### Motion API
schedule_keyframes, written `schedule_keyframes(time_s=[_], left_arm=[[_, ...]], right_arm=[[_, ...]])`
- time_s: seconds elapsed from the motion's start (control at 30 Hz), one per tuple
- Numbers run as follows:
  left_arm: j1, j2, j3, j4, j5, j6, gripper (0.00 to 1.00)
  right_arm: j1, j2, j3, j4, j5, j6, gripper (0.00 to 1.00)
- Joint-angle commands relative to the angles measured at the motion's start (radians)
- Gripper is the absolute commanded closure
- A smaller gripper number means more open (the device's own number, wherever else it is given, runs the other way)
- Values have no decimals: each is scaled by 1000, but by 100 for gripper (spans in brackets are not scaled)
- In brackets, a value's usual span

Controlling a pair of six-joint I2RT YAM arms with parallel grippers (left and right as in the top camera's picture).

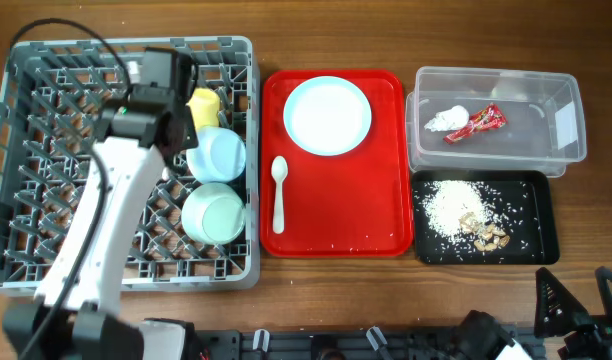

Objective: Sort waste into correct bins and load items into the dishwasher rack
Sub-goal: 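Carry the fork into the dish rack and release it, then reach the left gripper to the white spoon and grasp it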

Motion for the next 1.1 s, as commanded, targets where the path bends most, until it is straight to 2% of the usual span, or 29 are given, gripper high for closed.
schedule_keyframes(time_s=[0.0, 0.07, 0.13, 0.17, 0.23, 0.27, 0.33, 0.4, 0.5, 0.57, 0.67, 0.7, 0.8, 1.07], left_arm=[[5, 69, -7, -4, 45, 69, 91], [5, 86, -7, -7, 44, 69, 83], [5, 87, -7, -9, 37, 69, 80], [5, 85, -7, -9, 35, 69, 70], [5, 84, -7, -11, 29, 69, 33], [5, 84, -7, -12, 30, 69, 32], [5, 83, -6, -16, 30, 68, 36], [0, 74, -3, -16, 50, 64, 44], [-27, 37, 5, -15, 214, 62, 52], [-66, 4, 5, -9, 401, 14, 52], [-137, -5, 2, -8, 518, -55, 55], [-167, 0, -4, -4, 518, -75, 55], [-259, 8, -37, 25, 515, -112, 66], [-467, 57, -204, 212, 367, -304, 73]], right_arm=[[-1, -12, 0, -1, 13, 7, 0], [-1, -12, 0, -1, 13, 8, 0], [-1, -12, 0, -1, 13, 7, 0], [-1, -12, 0, -1, 13, 7, 0], [-1, -12, 0, -1, 13, 7, 0], [-1, -12, 0, -1, 13, 7, 0], [-1, -12, 0, -1, 13, 7, 0], [-1, -12, 0, -1, 13, 8, 0], [-1, -12, 0, -1, 13, 7, 0], [-1, -12, 0, -1, 13, 7, 0], [-1, -12, 0, -1, 13, 7, 0], [-1, -12, 0, -1, 13, 8, 0], [-1, -12, 0, -1, 13, 7, 0], [-1, -12, 0, -1, 13, 7, 0]])
